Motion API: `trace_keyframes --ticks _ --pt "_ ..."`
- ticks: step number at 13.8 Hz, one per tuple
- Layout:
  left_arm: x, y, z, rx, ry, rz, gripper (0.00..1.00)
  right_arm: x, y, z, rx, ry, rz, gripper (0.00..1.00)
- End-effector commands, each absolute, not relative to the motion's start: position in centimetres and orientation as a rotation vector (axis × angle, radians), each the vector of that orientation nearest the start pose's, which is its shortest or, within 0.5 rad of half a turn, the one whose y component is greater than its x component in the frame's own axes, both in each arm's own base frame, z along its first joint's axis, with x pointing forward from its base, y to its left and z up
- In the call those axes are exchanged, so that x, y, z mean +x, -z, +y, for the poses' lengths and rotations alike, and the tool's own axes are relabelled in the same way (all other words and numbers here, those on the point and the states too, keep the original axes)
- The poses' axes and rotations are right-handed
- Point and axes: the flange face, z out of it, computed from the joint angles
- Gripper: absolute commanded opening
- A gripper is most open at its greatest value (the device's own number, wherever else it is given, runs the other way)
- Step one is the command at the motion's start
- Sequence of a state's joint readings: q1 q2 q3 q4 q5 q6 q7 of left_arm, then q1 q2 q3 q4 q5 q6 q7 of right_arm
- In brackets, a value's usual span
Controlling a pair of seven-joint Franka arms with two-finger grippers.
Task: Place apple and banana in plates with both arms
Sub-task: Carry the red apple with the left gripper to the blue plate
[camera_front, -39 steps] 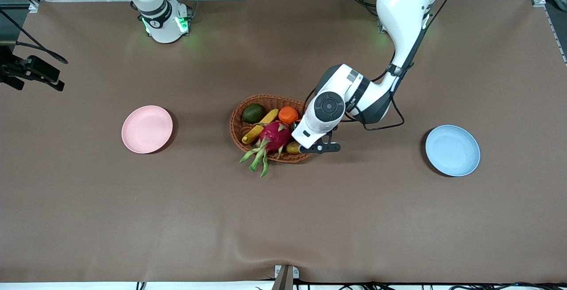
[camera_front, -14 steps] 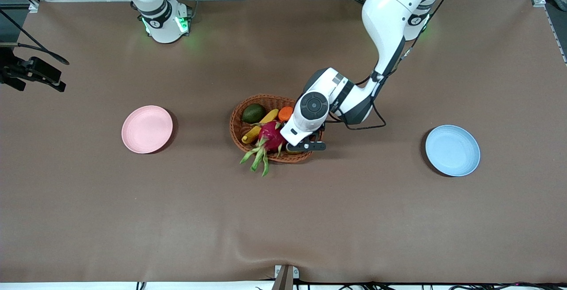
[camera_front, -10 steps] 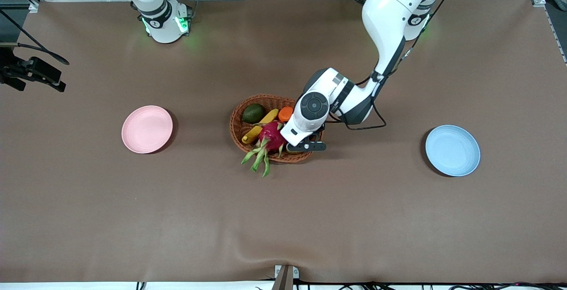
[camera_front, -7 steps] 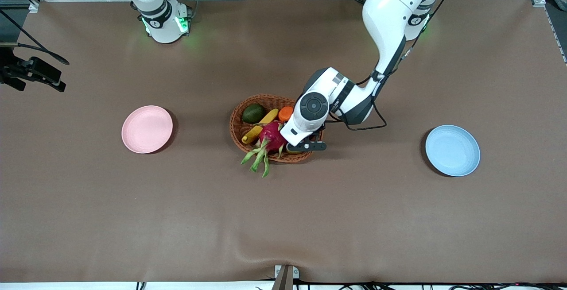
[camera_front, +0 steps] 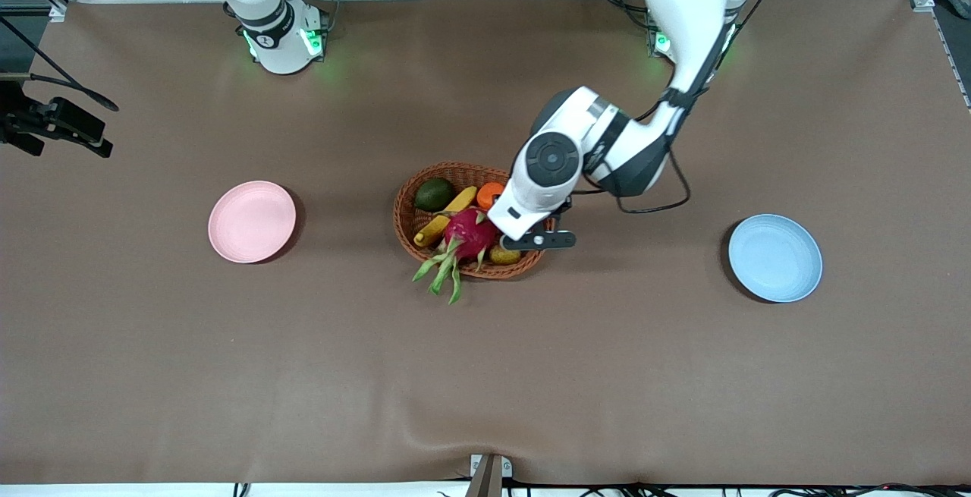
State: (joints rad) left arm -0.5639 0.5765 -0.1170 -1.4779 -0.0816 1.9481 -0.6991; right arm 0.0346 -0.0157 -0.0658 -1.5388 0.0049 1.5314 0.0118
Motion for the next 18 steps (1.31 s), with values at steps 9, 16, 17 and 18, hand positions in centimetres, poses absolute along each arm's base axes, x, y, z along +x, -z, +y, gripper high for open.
trace_keyframes --ticks 9,16,17,18 --pt "60.6 -39.4 -26.4 -3.163 -0.205 -0.095 0.32 54.6 -64.7 -1.7 -3.145 0.024 0.053 1.00" --pt "60.8 -36.7 -14.6 -3.137 -0.243 0.014 0.32 54.5 -64.8 -1.6 -3.145 0.026 0.051 1.00" --pt "60.7 -36.0 -13.7 -3.138 -0.252 0.038 0.32 54.5 -64.6 -1.4 -3.145 0.017 0.046 1.00" --pt "60.4 -35.2 -12.5 -3.138 -0.251 0.045 0.32 54.5 -64.6 -1.1 -3.145 0.014 0.037 1.00"
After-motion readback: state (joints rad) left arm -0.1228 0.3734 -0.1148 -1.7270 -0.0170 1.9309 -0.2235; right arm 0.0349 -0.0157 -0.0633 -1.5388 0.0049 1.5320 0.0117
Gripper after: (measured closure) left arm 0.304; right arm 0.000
